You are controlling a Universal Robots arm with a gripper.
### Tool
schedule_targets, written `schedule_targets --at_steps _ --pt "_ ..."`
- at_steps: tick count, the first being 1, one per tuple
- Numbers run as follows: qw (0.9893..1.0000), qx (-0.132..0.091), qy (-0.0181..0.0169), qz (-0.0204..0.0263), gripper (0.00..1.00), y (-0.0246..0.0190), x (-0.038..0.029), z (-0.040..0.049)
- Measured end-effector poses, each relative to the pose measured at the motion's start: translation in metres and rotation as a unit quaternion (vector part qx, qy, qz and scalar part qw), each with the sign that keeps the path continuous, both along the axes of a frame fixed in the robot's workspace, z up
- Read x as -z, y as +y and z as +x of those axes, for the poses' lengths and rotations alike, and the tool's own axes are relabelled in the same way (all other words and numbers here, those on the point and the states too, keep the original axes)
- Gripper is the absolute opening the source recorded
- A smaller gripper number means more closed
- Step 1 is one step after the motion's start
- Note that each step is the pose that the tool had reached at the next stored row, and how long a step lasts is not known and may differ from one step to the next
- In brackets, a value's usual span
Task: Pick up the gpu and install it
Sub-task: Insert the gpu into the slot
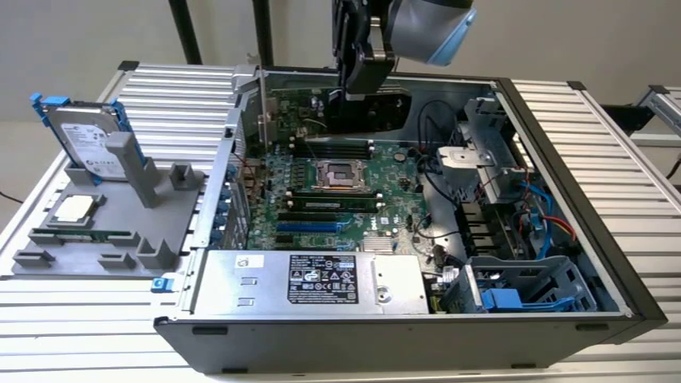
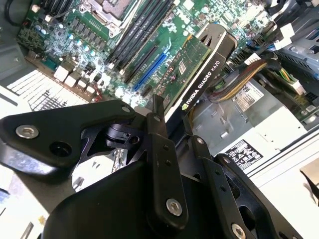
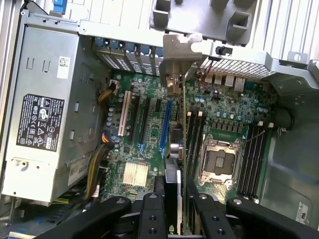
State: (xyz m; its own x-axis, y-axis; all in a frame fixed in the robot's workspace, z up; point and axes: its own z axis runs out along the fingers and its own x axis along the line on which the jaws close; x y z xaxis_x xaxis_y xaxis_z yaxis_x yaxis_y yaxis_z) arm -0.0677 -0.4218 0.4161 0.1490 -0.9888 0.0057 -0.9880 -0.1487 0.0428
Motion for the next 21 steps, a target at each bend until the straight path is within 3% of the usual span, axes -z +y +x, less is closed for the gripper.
schedule_targets --at_steps 21 --pt "1.0000 0.000 -0.0002 -0.0002 0.00 0.0001 0.0070 0.0000"
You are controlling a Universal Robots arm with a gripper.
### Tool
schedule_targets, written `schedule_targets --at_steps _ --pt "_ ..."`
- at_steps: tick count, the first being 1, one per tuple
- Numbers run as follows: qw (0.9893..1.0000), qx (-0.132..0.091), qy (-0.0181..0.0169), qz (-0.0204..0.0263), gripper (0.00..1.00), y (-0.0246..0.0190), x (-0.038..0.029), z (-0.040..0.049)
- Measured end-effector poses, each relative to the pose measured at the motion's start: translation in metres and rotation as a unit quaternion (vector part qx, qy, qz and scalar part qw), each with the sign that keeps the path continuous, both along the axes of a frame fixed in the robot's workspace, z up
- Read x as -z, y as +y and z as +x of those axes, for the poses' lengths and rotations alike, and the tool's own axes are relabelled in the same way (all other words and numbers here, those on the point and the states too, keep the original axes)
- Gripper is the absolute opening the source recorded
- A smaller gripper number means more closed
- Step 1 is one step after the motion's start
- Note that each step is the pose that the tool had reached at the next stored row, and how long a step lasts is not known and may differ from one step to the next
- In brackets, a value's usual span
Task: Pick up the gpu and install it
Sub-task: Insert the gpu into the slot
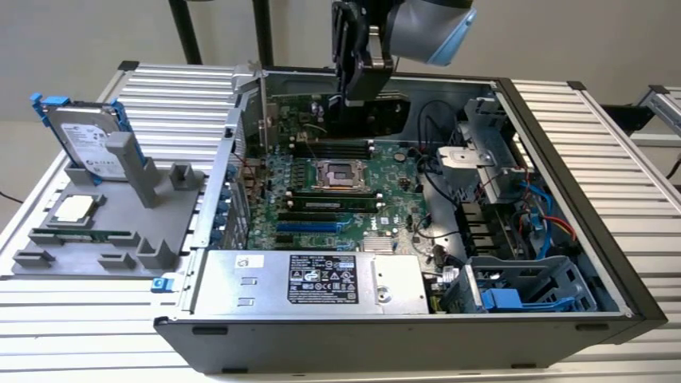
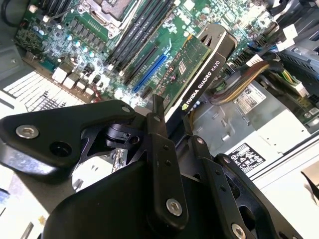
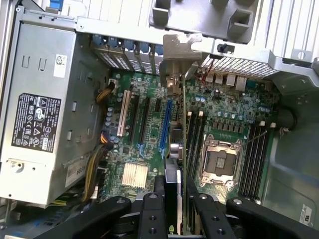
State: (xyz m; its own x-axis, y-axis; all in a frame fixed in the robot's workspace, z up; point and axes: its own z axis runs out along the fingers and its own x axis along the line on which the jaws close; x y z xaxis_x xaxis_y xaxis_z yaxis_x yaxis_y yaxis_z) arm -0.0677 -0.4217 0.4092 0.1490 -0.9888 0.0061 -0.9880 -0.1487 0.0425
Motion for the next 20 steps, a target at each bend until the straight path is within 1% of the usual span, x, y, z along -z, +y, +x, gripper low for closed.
schedule_targets --at_steps 14,20 --pt "1.0000 0.000 -0.0001 0.0001 0.00 0.0001 0.0035 0.0000" --pt "1.0000 0.000 -0.0004 0.0000 0.00 0.0001 0.0064 0.0000"
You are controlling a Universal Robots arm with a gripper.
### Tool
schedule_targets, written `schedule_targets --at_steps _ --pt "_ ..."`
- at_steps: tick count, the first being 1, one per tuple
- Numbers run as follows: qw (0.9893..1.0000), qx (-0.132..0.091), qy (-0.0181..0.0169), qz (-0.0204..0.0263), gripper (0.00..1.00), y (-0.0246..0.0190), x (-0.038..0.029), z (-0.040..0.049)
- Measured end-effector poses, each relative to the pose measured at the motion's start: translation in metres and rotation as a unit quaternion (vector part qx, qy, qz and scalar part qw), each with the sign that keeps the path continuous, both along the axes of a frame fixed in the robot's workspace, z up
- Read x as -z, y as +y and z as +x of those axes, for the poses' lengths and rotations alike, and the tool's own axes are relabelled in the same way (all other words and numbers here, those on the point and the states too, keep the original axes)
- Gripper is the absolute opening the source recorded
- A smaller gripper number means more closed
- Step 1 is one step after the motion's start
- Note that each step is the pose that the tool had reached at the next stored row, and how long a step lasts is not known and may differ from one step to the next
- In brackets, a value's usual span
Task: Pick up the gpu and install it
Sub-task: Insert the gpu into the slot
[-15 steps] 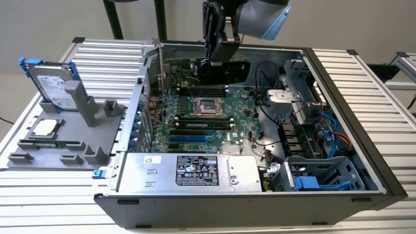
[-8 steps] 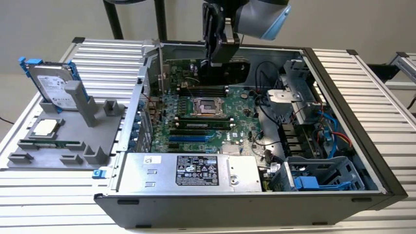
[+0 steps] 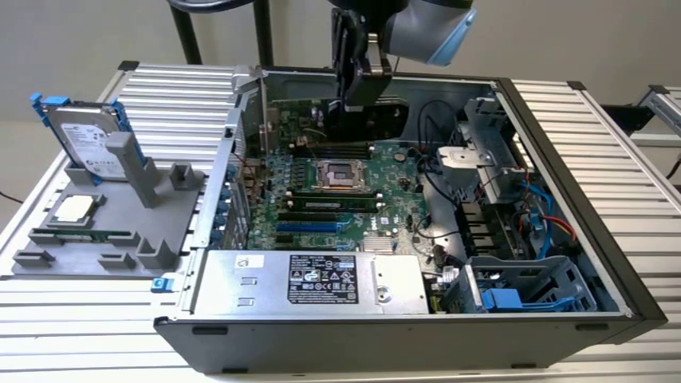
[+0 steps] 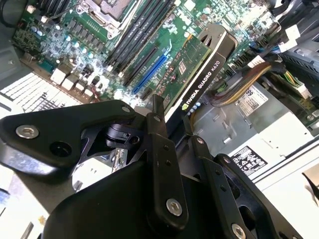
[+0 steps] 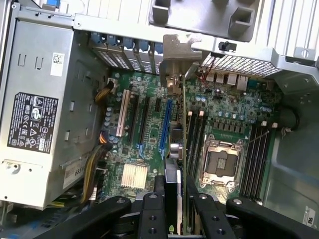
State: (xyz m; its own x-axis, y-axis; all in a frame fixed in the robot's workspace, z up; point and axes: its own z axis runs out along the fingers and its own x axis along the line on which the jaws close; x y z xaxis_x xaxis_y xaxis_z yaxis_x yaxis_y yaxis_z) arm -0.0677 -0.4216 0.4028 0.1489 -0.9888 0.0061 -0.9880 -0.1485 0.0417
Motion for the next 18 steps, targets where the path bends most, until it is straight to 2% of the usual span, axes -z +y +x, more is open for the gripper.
schedule_targets --at_steps 18 --pt "0.9997 0.026 -0.0003 0.0000 0.00 0.0025 0.0054 0.0000"
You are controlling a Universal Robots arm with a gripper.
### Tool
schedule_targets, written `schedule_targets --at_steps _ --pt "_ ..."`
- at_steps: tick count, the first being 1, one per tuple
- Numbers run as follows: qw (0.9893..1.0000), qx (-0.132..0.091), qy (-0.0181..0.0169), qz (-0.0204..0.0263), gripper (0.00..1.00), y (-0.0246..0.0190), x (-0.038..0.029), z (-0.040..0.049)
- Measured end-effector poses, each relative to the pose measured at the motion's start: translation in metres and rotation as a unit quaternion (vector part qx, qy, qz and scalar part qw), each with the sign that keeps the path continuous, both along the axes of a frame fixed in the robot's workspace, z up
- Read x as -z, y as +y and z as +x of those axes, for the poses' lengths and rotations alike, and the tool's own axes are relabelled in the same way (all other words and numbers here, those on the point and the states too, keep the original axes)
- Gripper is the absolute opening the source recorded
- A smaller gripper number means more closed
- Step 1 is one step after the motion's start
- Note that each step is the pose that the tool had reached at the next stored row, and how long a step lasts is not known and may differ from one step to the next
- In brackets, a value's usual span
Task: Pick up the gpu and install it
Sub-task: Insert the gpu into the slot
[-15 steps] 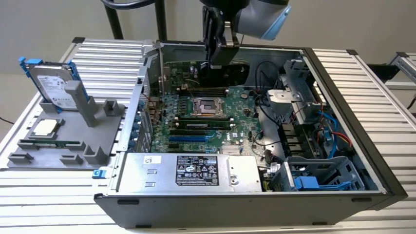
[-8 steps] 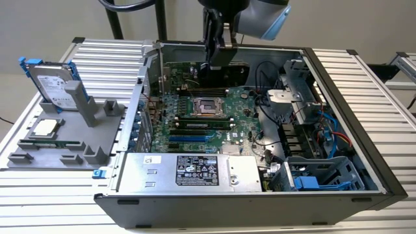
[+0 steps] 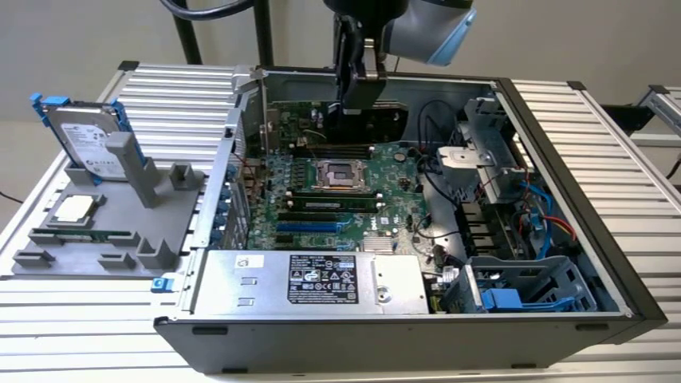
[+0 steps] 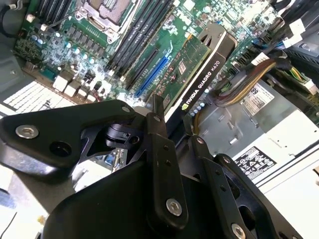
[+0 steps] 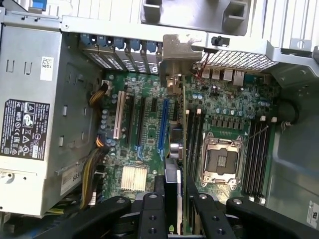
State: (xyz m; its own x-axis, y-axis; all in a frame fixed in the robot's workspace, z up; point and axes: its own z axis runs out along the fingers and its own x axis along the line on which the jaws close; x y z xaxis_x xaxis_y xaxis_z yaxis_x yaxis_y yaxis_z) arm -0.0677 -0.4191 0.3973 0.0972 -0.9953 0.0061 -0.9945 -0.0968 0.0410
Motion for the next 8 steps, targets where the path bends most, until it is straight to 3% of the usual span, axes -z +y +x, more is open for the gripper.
schedule_targets --at_steps 8 --pt "1.0000 0.000 -0.0001 0.0000 0.00 0.0002 0.0010 0.0000"
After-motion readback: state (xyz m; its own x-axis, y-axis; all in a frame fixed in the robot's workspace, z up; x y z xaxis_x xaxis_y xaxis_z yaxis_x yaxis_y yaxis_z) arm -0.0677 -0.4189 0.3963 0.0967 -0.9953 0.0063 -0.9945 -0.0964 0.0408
